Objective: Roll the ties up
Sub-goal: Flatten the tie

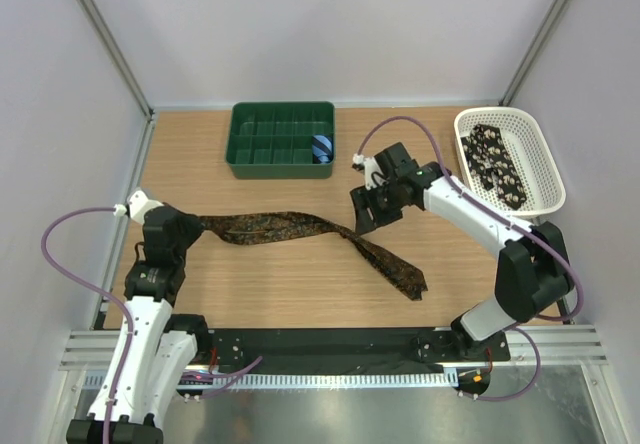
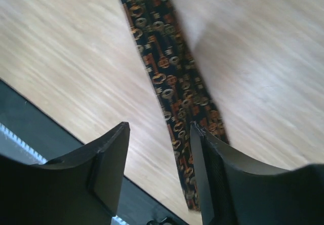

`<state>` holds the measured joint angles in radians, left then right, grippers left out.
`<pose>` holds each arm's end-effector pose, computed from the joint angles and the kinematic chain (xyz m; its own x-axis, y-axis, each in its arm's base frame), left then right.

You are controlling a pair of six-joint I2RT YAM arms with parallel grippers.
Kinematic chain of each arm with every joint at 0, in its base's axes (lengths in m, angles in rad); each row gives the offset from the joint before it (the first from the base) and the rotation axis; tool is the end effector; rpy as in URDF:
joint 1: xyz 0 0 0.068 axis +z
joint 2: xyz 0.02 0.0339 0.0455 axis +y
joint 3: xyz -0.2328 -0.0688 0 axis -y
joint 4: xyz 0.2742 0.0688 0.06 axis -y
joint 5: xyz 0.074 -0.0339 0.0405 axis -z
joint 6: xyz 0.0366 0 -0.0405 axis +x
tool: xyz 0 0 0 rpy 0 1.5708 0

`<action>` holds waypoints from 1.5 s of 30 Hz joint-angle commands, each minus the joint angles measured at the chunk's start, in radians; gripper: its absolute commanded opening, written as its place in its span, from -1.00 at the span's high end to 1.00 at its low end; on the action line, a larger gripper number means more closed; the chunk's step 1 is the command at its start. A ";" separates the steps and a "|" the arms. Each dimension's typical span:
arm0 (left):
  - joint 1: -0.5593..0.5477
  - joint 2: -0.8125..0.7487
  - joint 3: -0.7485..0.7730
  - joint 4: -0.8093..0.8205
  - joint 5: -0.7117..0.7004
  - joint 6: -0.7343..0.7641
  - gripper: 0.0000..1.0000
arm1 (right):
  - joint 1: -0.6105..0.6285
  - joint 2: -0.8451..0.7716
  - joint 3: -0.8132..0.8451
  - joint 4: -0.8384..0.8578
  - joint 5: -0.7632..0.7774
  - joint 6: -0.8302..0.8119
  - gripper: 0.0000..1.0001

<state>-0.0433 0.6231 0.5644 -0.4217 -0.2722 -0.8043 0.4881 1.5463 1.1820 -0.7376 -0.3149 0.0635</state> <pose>0.2053 0.0010 0.2427 -0.1787 -0.6867 -0.7046 -0.4689 0.6890 -0.5526 0.2959 0.1699 0.2075 -0.8224 -0.3684 -0.4335 -0.5184 0.7991 0.3044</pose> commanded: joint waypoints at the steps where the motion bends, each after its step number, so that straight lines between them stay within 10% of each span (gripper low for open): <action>1: 0.006 -0.017 0.034 0.064 -0.018 0.008 0.99 | 0.119 -0.084 -0.010 0.041 -0.055 0.006 -0.21; 6: 0.006 -0.037 0.032 0.064 -0.013 0.019 0.99 | 0.202 -0.046 -0.005 0.030 0.142 -0.001 -0.89; 13: 0.006 -0.045 0.035 0.064 -0.005 0.027 0.99 | 0.331 0.043 -0.102 0.205 0.411 -0.048 -0.93; 20: 0.006 -0.042 0.032 0.066 0.004 0.028 0.99 | 0.339 0.138 -0.133 0.296 0.534 -0.059 -0.69; 23: 0.006 -0.043 0.031 0.067 0.007 0.030 0.99 | 0.339 0.144 -0.154 0.302 0.548 -0.060 -0.21; 24: 0.006 -0.045 0.028 0.067 0.008 0.030 0.99 | 0.339 0.146 -0.154 0.297 0.545 -0.059 0.33; 26: 0.006 -0.048 0.026 0.069 0.008 0.033 0.99 | 0.331 0.147 -0.137 0.253 0.434 -0.106 0.97; 33: 0.006 -0.048 0.023 0.067 -0.007 0.036 0.99 | 0.021 0.264 0.044 0.000 -0.410 -0.119 0.98; 45: 0.006 -0.034 0.100 0.084 -0.134 0.082 0.99 | -0.089 0.489 0.079 0.125 -0.780 0.059 0.95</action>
<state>-0.0433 0.5869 0.5968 -0.4068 -0.3214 -0.7567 0.4431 2.0277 1.2675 -0.6918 -0.9367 0.0200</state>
